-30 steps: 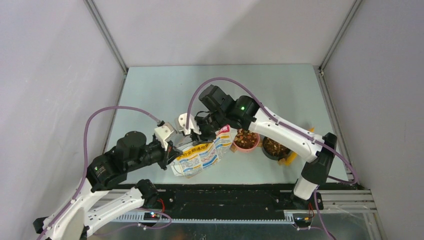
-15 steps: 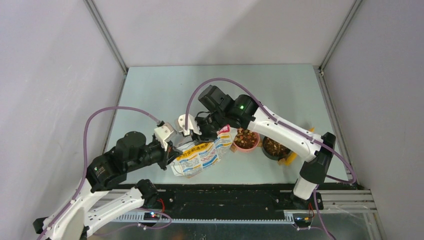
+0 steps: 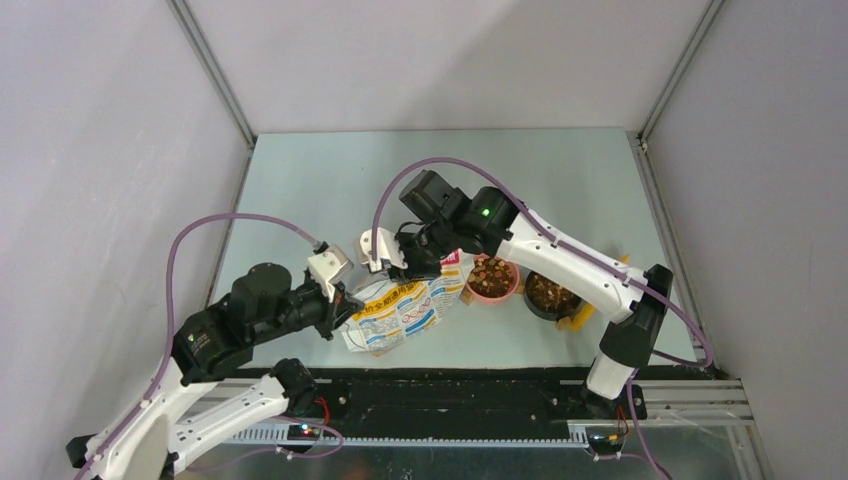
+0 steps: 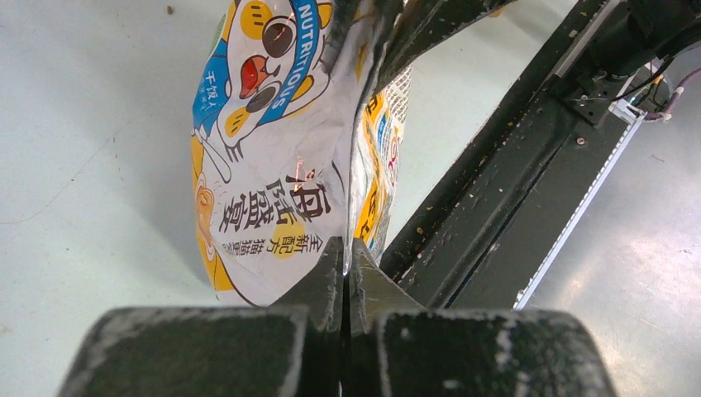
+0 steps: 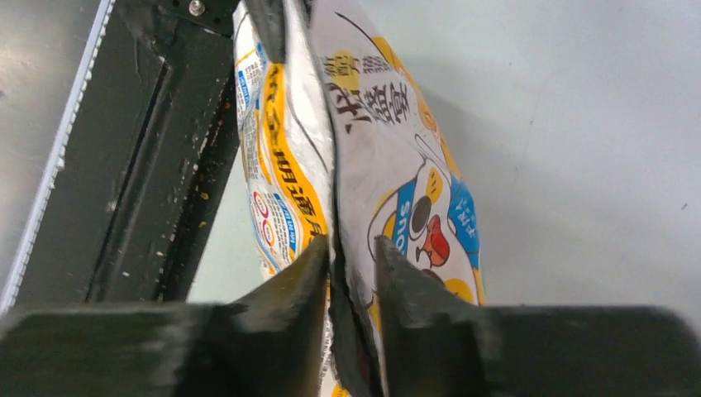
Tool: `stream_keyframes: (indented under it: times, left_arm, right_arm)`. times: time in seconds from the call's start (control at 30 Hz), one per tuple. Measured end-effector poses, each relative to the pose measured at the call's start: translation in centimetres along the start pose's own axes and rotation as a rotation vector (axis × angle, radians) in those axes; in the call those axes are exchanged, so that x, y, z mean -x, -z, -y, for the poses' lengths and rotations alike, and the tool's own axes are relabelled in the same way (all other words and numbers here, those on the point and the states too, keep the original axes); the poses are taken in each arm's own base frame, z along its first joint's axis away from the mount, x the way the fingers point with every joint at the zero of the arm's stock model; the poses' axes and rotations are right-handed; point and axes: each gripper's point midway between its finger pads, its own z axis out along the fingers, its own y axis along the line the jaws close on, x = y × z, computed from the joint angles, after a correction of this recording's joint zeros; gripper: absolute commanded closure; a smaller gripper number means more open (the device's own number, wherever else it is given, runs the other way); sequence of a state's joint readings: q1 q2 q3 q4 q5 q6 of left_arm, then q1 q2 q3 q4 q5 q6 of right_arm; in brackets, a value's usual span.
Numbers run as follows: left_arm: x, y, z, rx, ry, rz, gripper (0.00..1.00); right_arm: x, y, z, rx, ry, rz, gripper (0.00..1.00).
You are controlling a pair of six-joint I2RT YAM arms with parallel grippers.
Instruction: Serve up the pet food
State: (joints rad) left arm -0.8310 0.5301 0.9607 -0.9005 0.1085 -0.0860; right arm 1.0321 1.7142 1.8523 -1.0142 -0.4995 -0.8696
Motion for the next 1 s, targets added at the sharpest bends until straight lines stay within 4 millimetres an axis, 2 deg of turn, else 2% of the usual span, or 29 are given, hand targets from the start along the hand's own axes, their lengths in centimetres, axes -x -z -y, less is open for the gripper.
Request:
stream_keyframes:
  times: [0.1,0.17,0.2,0.23,0.5,0.6,0.63,0.7,0.73,0.83,1.0]
  left_arm:
    - [0.0,0.0,0.0,-0.001,0.000,0.000,1.00]
    - [0.0,0.0,0.0,0.001,0.000,0.000,1.00]
    - [0.0,0.0,0.0,0.000,0.000,0.000,1.00]
    - [0.0,0.0,0.0,0.000,0.000,0.000,1.00]
    - [0.0,0.0,0.0,-0.001,0.000,0.003,1.00]
    - [0.0,0.0,0.0,0.000,-0.001,0.004,1.00]
    - [0.0,0.0,0.0,0.000,0.000,0.003,1.00]
    - [0.0,0.0,0.0,0.000,-0.001,0.004,1.00]
    - [0.0,0.1,0.0,0.000,0.000,0.004,1.00]
    - [0.0,0.1,0.0,0.000,-0.001,0.004,1.00]
    - [-0.1,0.1,0.0,0.002,-0.001,0.004,1.00]
  right_arm:
    - [-0.7,0.5,0.5,-0.020,-0.005,-0.024,0.59]
    - [-1.4,1.0,0.7,-0.027,-0.009,-0.043,0.72]
    - [-1.8,1.3,0.8,-0.029,-0.010,-0.052,0.96]
    - [-2.0,1.5,0.8,-0.029,-0.010,-0.060,0.99]
    - [-2.4,1.7,0.7,-0.020,-0.014,-0.062,1.00]
    - [-2.4,1.8,0.8,-0.025,-0.025,-0.064,0.69]
    - [-2.5,2.0,1.0,-0.033,-0.022,-0.068,0.65]
    - [-2.9,2.7,1.5,-0.059,-0.031,-0.077,0.64]
    - [-3.1,3.0,1.7,-0.071,-0.032,-0.080,0.66]
    - [-3.6,4.4,2.5,-0.110,-0.038,-0.090,0.99]
    - [-3.9,5.1,2.3,-0.111,-0.041,-0.098,1.00]
